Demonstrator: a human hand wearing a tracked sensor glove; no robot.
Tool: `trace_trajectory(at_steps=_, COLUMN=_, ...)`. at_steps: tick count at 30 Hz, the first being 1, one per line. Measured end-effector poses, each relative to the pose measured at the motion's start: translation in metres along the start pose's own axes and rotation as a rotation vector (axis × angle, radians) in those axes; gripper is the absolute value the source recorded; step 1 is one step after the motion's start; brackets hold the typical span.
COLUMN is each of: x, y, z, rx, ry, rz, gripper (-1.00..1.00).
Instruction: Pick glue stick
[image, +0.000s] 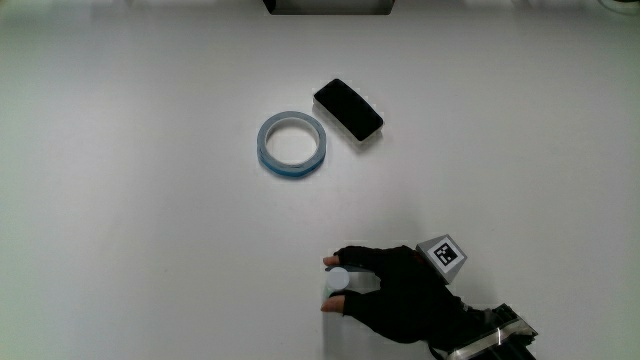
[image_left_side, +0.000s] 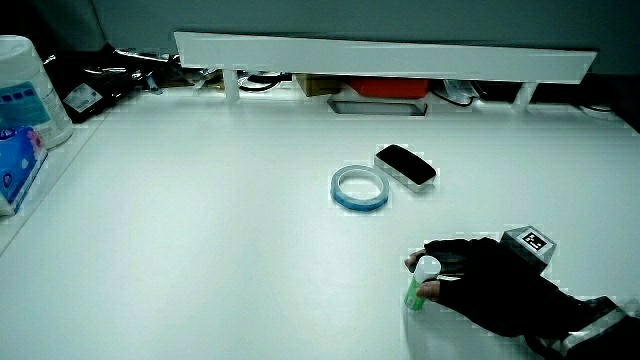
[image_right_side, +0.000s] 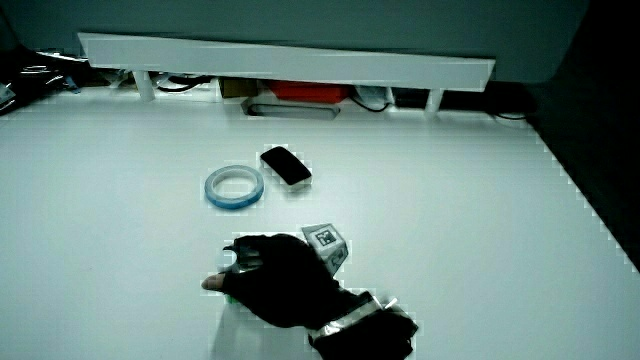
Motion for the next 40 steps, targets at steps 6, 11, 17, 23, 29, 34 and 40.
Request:
trace_trajectory(at_steps=6, x=0.001, y=-0.001, z=0.0, rx=0.02, ry=-0.011, rz=0.017, gripper=0.93)
trace_trajectory(at_steps=11, x=-0.002, y=-0.001, z=-0.001, rx=0.027, ry=-0.004, rz=0.027, gripper=1.0)
trace_trajectory(at_steps=17, x=-0.001, y=0.0, z=-0.002, rx=0.019, ry=-0.028, rz=0.029, gripper=1.0)
trace_trajectory(at_steps=23, x=-0.017, y=0.001, z=-0.002, rx=0.003, ry=-0.029, rz=0.051, gripper=1.0)
trace_trajectory(at_steps=29, x=-0.049, y=0.01, z=0.003, rx=-0.008, ry=-0.067, rz=0.102, gripper=1.0)
trace_trajectory(at_steps=34, x=-0.073, y=0.024, z=0.009, rx=0.016, ry=-0.119, rz=0.172, gripper=1.0)
trace_trajectory(at_steps=40, x=-0.091, y=0.042, z=0.016, rx=0.072, ry=-0.124, rz=0.21, gripper=1.0)
